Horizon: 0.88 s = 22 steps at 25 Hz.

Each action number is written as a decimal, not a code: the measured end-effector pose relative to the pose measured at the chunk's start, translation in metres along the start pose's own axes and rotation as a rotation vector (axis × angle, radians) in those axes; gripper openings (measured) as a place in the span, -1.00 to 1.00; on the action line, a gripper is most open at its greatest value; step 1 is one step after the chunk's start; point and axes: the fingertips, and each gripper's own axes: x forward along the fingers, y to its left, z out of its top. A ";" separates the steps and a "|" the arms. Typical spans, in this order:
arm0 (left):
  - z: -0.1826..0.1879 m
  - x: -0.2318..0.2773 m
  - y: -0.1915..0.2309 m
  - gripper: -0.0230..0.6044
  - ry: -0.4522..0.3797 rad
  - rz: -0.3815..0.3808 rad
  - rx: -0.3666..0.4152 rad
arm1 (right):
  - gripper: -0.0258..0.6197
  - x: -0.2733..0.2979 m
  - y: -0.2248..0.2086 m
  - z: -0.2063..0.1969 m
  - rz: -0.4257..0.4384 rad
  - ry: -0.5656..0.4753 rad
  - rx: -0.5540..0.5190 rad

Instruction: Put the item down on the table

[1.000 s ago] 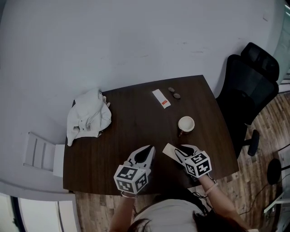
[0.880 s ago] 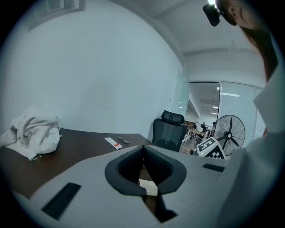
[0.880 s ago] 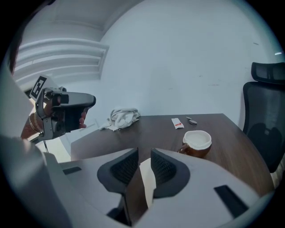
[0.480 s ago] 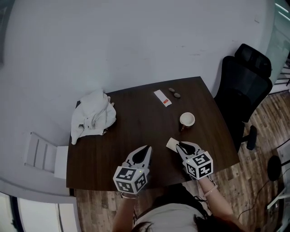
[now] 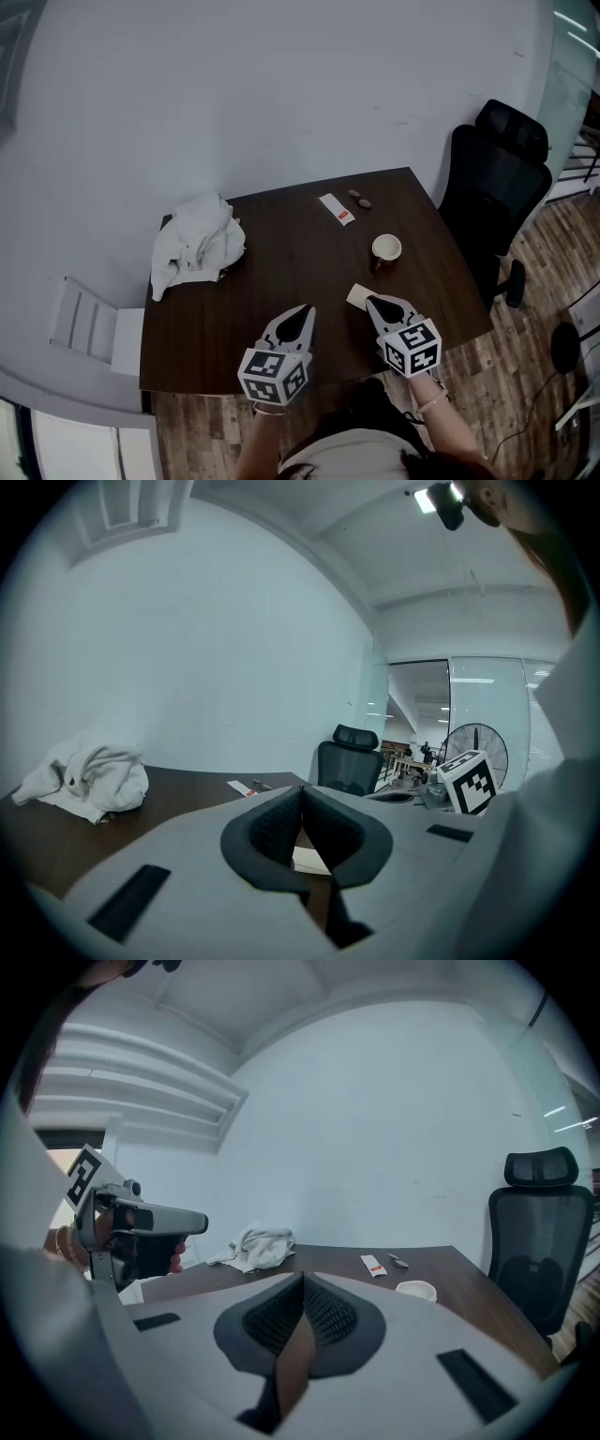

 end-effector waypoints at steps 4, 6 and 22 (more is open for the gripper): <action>0.007 -0.007 -0.004 -0.87 -0.021 0.017 0.012 | -0.90 -0.008 0.008 0.013 -0.005 -0.044 -0.006; 0.010 -0.009 -0.009 -0.87 -0.034 0.032 0.016 | -0.90 -0.014 0.011 0.021 -0.012 -0.068 -0.029; 0.019 -0.013 -0.093 -0.87 -0.088 0.192 0.033 | -0.90 -0.109 -0.010 0.059 -0.026 -0.168 -0.119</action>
